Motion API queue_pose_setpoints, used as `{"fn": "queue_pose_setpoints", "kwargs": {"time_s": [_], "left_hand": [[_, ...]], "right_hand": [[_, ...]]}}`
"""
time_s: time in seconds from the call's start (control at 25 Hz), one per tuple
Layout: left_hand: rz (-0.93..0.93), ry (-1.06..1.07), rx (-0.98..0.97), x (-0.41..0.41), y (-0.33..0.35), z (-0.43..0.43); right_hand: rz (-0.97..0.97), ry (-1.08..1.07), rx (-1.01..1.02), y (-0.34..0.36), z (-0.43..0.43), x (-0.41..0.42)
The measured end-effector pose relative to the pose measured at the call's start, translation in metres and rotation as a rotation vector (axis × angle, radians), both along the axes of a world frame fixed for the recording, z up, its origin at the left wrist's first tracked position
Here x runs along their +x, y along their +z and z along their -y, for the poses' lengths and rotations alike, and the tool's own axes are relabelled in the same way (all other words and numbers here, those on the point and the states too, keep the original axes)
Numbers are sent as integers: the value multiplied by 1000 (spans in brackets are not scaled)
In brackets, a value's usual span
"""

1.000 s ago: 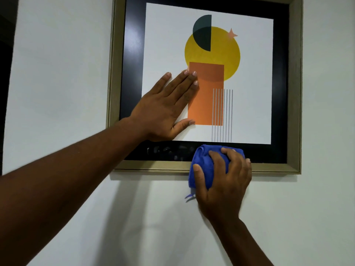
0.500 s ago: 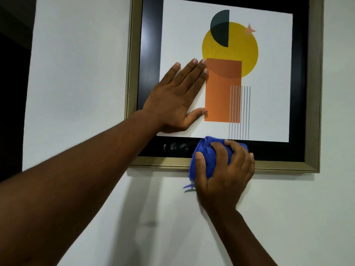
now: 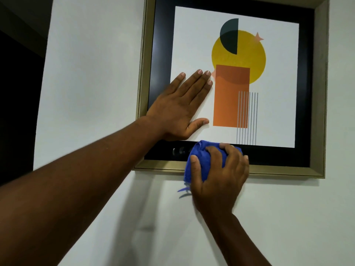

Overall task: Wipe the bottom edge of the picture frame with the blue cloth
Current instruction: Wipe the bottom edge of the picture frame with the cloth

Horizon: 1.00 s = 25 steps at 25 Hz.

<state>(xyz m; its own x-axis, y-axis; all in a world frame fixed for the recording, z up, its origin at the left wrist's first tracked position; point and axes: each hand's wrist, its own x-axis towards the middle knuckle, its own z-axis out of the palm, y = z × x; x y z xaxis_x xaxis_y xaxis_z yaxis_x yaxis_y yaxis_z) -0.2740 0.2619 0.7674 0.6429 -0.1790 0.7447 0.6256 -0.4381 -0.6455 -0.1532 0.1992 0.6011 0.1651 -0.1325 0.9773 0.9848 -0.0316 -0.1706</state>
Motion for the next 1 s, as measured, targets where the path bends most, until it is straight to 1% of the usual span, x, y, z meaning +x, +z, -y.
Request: {"fn": "queue_pose_setpoints", "kwargs": {"time_s": [0.04, 0.12, 0.16, 0.28, 0.32, 0.4, 0.44, 0.56, 0.6, 0.68, 0.72, 0.84, 0.88, 1.0], "left_hand": [[-3, 0, 5, 0, -1, 0], [-11, 1, -3, -1, -3, 0], [-9, 2, -5, -3, -5, -1], [-15, 1, -17, -6, -8, -2], [-15, 1, -19, -6, -8, -2], [-20, -6, -35, -6, -7, 0], [-21, -7, -43, -6, -7, 0], [-45, 7, -40, -9, -4, -2], [-53, 10, -33, -9, -2, -2], [-58, 14, -33, -12, 5, -1], [-53, 18, -33, -13, 7, -2], [-42, 14, -17, -14, 9, -4], [-37, 12, -11, -13, 8, -4], [-43, 14, -12, -11, 7, -4]], "right_hand": [[10, -4, 2, -1, -2, -3], [106, 8, -25, -10, -3, -6], [114, 19, -24, -11, -3, -6], [-4, 12, 30, -2, -6, -13], [20, -4, 30, -2, -7, -14], [144, -6, -5, -10, -6, -8], [164, -1, -13, -11, -5, -5], [20, -2, 10, -3, -8, -16], [22, -6, -1, -2, -9, -22], [129, -7, -44, -7, -11, -26], [151, -3, -50, -8, -11, -27], [14, 8, -12, 2, -15, -38], [8, 0, -10, 3, -16, -41], [178, -6, -48, -4, -14, -32]]}}
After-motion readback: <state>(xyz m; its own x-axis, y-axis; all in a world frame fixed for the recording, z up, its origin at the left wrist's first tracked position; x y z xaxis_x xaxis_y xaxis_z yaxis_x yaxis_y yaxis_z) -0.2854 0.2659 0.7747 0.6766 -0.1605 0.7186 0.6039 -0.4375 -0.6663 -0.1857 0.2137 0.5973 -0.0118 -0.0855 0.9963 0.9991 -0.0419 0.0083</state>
